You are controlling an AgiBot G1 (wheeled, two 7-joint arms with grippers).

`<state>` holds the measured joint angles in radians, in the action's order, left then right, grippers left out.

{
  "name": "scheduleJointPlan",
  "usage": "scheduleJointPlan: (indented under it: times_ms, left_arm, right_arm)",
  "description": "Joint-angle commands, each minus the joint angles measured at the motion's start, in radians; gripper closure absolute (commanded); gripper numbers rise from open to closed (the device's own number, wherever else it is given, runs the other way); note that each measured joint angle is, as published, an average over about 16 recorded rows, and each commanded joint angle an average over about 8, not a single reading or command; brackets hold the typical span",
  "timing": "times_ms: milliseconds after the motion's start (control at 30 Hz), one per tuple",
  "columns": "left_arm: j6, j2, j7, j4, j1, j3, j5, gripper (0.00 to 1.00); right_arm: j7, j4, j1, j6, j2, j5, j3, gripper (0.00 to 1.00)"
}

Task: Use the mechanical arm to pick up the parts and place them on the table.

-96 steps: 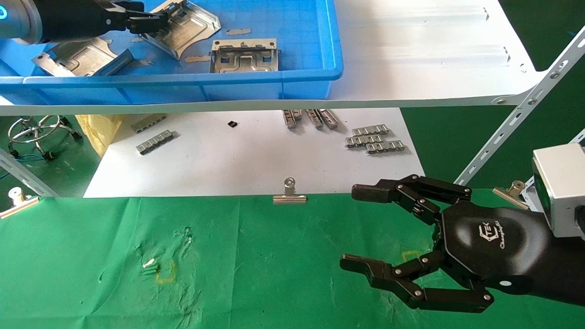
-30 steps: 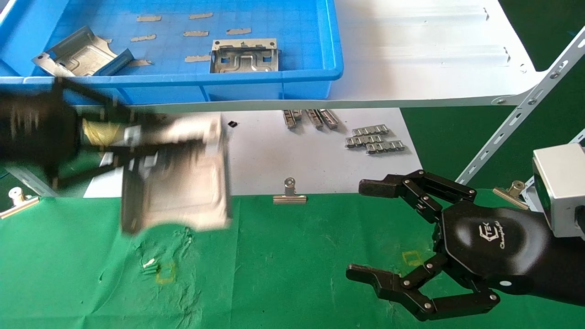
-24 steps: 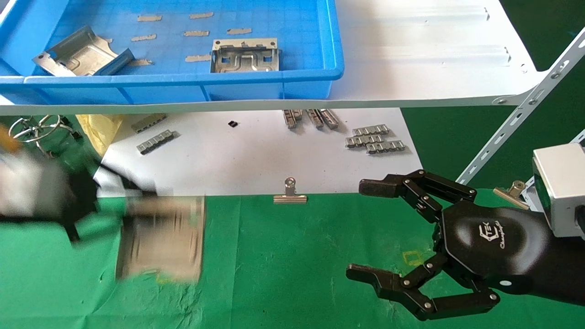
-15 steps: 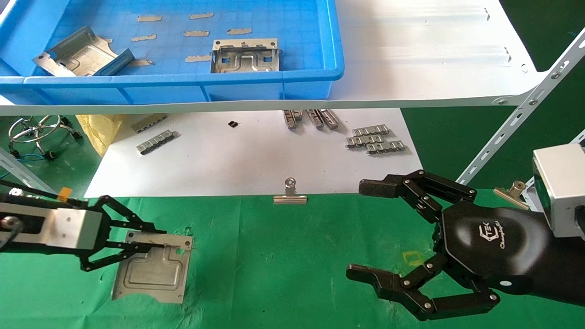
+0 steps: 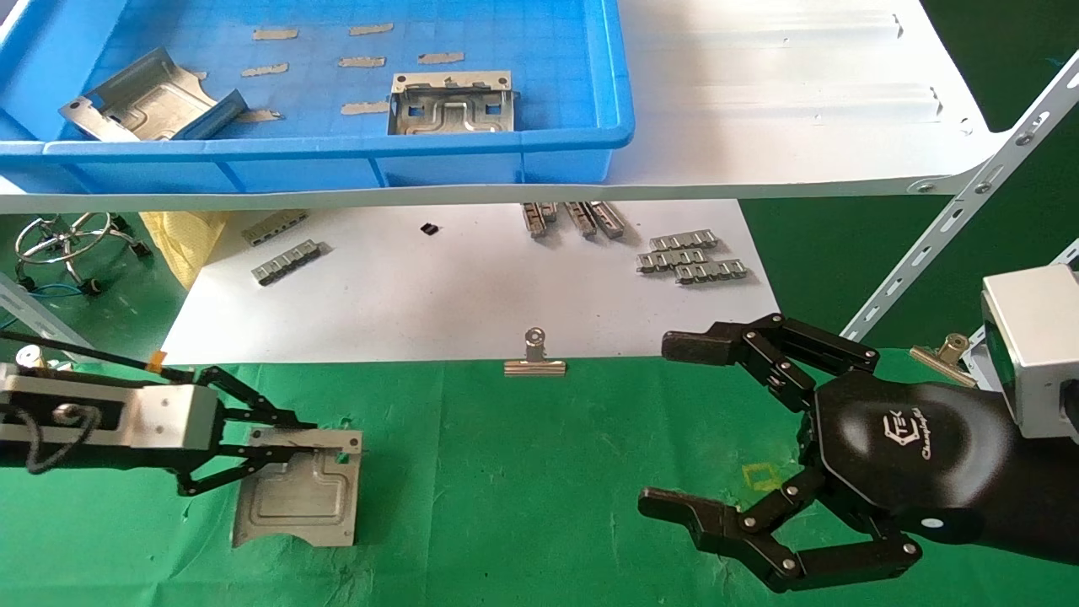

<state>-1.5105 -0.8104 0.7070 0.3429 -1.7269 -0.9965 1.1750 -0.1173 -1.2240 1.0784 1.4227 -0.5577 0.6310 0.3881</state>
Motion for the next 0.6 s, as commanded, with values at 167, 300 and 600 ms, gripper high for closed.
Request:
scheduleJointPlan:
  times_ms: [167, 300, 600]
  left_arm:
    - [-0.015, -0.024, 0.002, -0.048, -0.013, -0.007, 0.008, 0.00]
    - [-0.054, -0.027, -0.034, -0.072, -0.023, -0.003, -0.013, 0.00]
    - [-0.094, 0.022, -0.279, -0.048, 0.051, 0.043, -0.237, 0.00]
  right_arm:
    - [0.000, 0.000, 0.000, 0.000, 0.000, 0.000, 0.000, 0.00]
    - [0.000, 0.000, 0.000, 0.000, 0.000, 0.000, 0.000, 0.00]
    - [0.000, 0.000, 0.000, 0.000, 0.000, 0.000, 0.000, 0.00]
